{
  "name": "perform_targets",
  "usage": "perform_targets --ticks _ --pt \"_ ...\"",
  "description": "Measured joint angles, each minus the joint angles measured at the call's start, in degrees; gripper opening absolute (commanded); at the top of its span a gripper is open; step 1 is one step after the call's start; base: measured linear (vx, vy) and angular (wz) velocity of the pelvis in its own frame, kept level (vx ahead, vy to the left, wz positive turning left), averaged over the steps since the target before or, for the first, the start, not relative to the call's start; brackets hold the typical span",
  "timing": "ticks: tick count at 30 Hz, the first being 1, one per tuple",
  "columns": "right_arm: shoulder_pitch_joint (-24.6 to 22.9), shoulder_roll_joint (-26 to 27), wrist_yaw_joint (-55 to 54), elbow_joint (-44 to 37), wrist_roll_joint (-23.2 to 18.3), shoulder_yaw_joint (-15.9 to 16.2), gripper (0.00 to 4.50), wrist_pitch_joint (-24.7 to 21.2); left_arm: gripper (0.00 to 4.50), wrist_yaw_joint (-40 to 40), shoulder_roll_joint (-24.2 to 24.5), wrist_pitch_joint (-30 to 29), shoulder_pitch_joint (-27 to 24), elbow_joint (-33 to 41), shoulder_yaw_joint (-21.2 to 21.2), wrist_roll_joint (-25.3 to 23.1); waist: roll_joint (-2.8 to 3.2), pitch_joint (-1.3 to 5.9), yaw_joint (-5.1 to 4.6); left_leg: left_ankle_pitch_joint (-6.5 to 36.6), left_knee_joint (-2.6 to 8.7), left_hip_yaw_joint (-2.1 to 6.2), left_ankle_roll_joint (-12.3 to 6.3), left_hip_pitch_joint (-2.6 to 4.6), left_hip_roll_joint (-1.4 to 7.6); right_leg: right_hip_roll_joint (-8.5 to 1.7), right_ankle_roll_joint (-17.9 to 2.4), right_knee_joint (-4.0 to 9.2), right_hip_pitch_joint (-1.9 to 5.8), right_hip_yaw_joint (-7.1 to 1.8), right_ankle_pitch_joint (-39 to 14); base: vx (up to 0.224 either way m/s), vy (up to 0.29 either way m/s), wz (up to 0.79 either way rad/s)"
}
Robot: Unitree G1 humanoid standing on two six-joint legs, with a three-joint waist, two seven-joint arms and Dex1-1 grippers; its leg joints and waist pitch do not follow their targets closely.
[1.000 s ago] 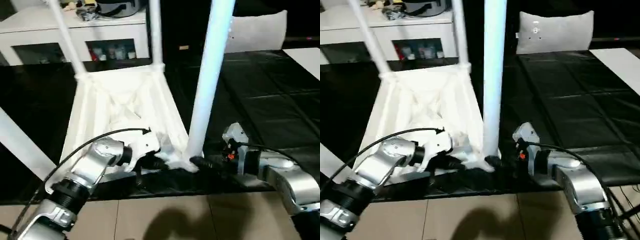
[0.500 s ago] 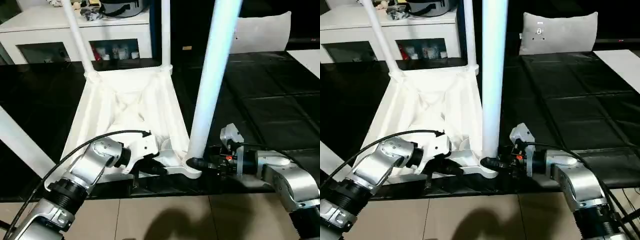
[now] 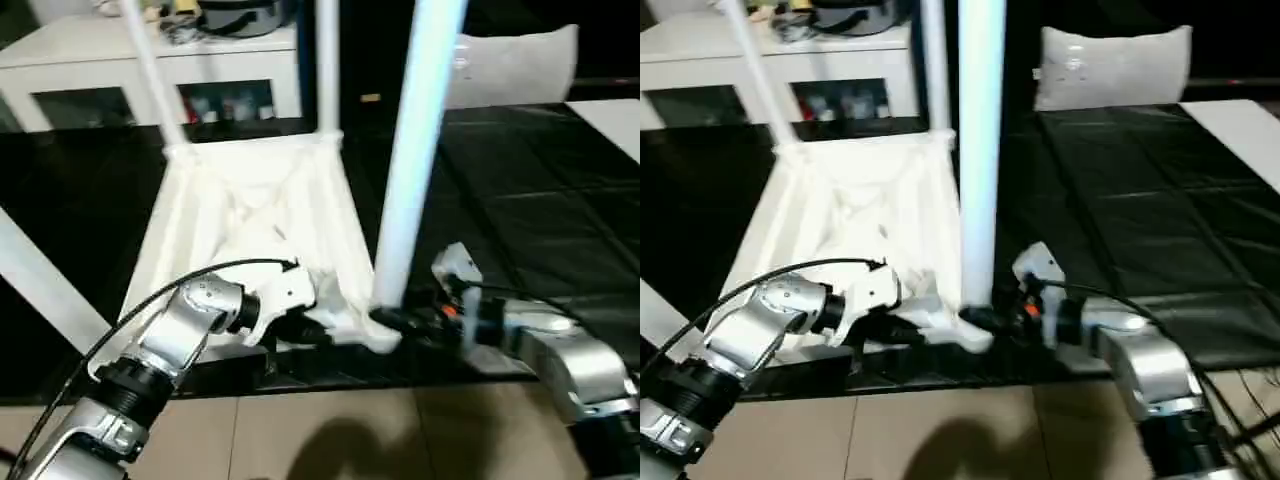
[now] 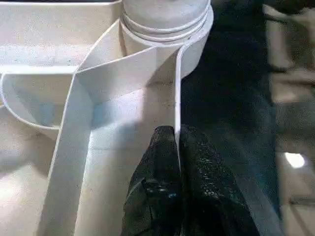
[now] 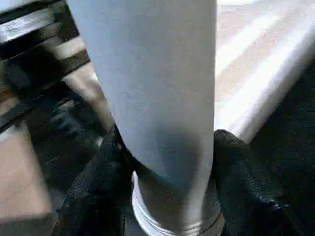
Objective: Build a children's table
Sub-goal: Rotate leg to tighten
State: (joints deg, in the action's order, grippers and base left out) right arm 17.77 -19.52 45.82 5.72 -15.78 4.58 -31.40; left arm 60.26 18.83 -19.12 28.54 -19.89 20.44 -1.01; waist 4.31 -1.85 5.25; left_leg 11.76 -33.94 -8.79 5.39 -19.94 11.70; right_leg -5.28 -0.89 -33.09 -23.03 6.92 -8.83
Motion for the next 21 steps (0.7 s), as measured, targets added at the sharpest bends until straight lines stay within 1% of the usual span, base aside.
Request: perform_targets --ticks 2,4,5,7,9,11,14,17,19,21 --pt "0.77 2.43 -6.04 0.08 1.16 -1.38 2.02 -1.75 0.00 -4.40 -2.91 -2.14 0.36 -0.43 -0.66 -0.51 -0.01 -0.01 -0.68 0.00 -0.03 0.06 0.00 0.00 -0.01 -0.01 0.00 0.07 0.00 0.00 0.00 0.000 0.000 0.00" --pt "0.82 3.15 -8.40 0.02 1.54 -2.08 2.02 -1.86 0.00 -6.28 -4.54 -3.06 0.35 -0.46 -0.95 -0.44 -0.02 -0.01 -1.05 0.00 -0.05 0.06 0.00 -0.01 -0.01 -0.01 0.01 0.08 0.00 0.00 0.00 0.000 0.000 0.00" --pt "0.83 3.32 -9.13 -0.07 1.81 -2.15 2.36 -1.74 0.00 -6.80 -4.93 -3.33 0.34 -0.46 -1.01 -0.27 -0.02 -0.01 -1.21 0.00 -0.04 0.07 0.00 -0.01 -0.01 -0.01 0.03 0.08 0.00 0.01 0.01 0.000 0.000 0.00" --pt "0.72 3.38 -9.26 -0.01 1.86 -2.14 2.69 -0.94 0.00 -6.98 -5.06 -3.51 0.32 -0.44 -1.13 0.15 -0.02 -0.01 -1.32 0.01 0.03 0.05 0.00 -0.03 -0.01 0.00 0.03 0.07 -0.01 0.04 0.02 0.000 0.000 0.00" --pt "-0.09 3.73 -9.32 0.37 1.79 -2.58 2.79 -0.34 0.00 -6.76 -5.22 -3.48 0.28 -0.09 -0.89 0.21 -0.01 -0.01 -1.07 0.01 0.12 0.03 -0.01 -0.10 -0.02 0.00 0.03 0.07 -0.04 0.06 0.02 0.000 0.000 0.00" --pt "-0.29 3.58 -8.98 0.43 1.66 -3.01 3.11 -0.47 0.00 -6.40 -5.36 -3.43 0.27 0.12 -0.73 0.21 0.03 0.01 -0.58 0.03 0.24 0.03 -0.02 -0.13 -0.02 0.00 0.05 0.08 -0.07 0.06 0.00 0.000 0.000 0.00" --pt "-0.80 3.10 -8.22 0.07 1.21 -3.03 3.24 -0.46 0.00 -6.33 -5.45 -3.43 0.24 0.37 -0.53 0.23 0.03 0.01 -0.12 0.03 0.35 0.00 -0.02 -0.13 -0.02 0.01 0.05 0.08 -0.11 0.06 -0.05 0.000 0.000 0.00" --pt "-1.45 2.43 -7.50 -0.07 0.55 -3.06 3.61 0.24 0.00 -6.20 -5.06 -3.43 0.18 0.44 -0.50 0.27 0.03 0.01 -0.06 0.03 0.35 -0.01 -0.01 -0.12 -0.02 0.01 0.04 0.07 -0.11 0.05 -0.05 0.000 0.000 0.00" --pt "-1.78 2.05 -6.07 -0.08 0.34 -3.00 3.66 0.79 0.00 -6.00 -4.73 -3.43 0.08 0.61 -0.44 0.30 0.03 0.01 -0.07 0.03 0.34 -0.02 -0.01 -0.12 -0.02 0.00 0.04 0.07 -0.11 0.05 -0.05 0.000 0.000 0.00" --pt "-2.02 1.57 -4.81 -0.07 0.12 -2.96 3.89 0.99 0.00 -5.66 -4.41 -3.43 -0.16 0.95 -0.42 0.43 0.03 0.01 -0.08 0.02 0.34 -0.01 -0.01 -0.12 -0.02 0.00 0.04 0.07 -0.11 0.05 -0.05 0.000 0.000 0.00"
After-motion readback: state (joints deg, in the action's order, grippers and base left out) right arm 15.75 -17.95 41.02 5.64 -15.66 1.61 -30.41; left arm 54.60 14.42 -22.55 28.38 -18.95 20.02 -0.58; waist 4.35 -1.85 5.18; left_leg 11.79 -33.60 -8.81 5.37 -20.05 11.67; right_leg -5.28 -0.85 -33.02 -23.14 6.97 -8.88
